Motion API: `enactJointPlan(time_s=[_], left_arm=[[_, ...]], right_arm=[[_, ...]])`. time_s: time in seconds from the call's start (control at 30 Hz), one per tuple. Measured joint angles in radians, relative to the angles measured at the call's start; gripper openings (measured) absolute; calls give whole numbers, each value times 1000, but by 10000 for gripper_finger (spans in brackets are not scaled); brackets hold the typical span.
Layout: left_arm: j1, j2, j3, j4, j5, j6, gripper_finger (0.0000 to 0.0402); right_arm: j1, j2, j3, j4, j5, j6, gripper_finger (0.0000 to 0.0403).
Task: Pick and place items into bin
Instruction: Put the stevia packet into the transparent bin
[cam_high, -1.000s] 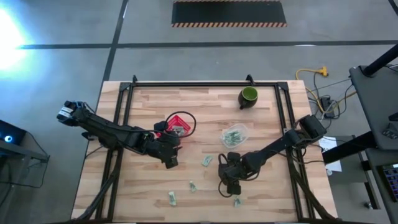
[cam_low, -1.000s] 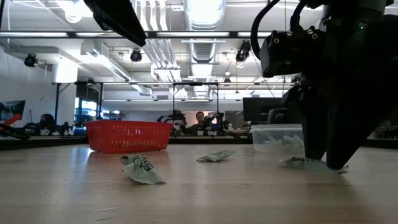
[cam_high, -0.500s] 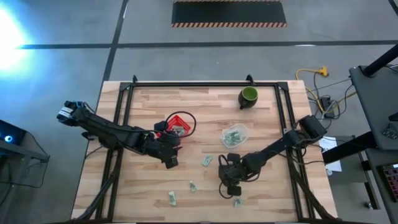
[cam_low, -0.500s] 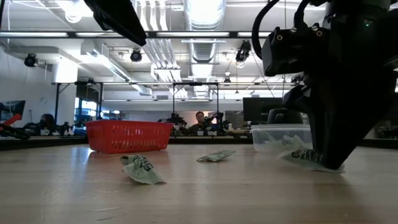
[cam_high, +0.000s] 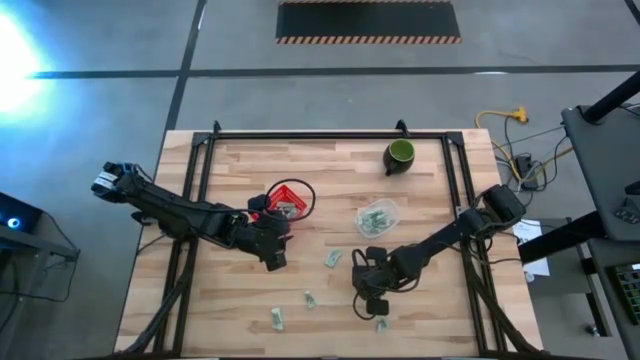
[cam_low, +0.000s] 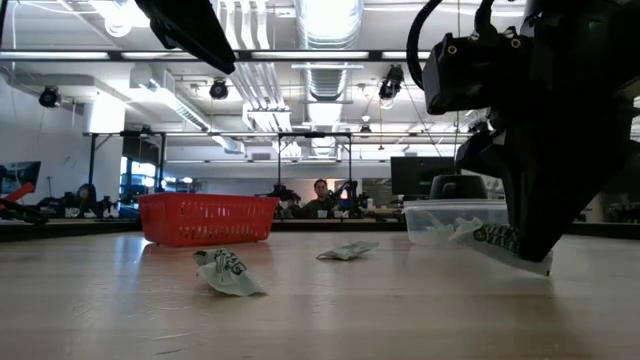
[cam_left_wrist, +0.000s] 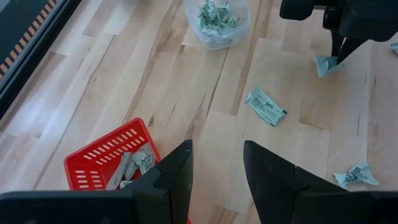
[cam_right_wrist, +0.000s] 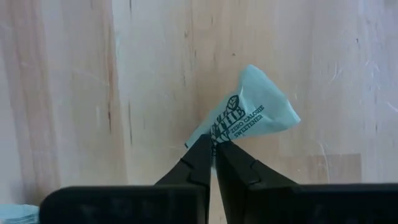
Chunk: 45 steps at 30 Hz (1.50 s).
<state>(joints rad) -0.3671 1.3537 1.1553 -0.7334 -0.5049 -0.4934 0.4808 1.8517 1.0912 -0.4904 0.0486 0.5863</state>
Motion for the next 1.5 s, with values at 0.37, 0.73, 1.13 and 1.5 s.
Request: enactJointPlan(time_s=[0.37, 0.73, 1.13, 1.5], left_arm=[[0, 0, 0, 4, 0, 1, 125], [0, 0, 0, 19, 0, 2, 125], [0, 0, 0, 26, 0, 1, 125], [0, 0, 1, 45, 2, 0, 125]], right_arm=[[-1, -44, 77, -103, 43, -38, 9], [-37, -52, 204, -431, 178, -124, 9], [-172, -127, 208, -559, 294, -193, 9], [-360, -142, 170, -584, 269, -384, 9]])
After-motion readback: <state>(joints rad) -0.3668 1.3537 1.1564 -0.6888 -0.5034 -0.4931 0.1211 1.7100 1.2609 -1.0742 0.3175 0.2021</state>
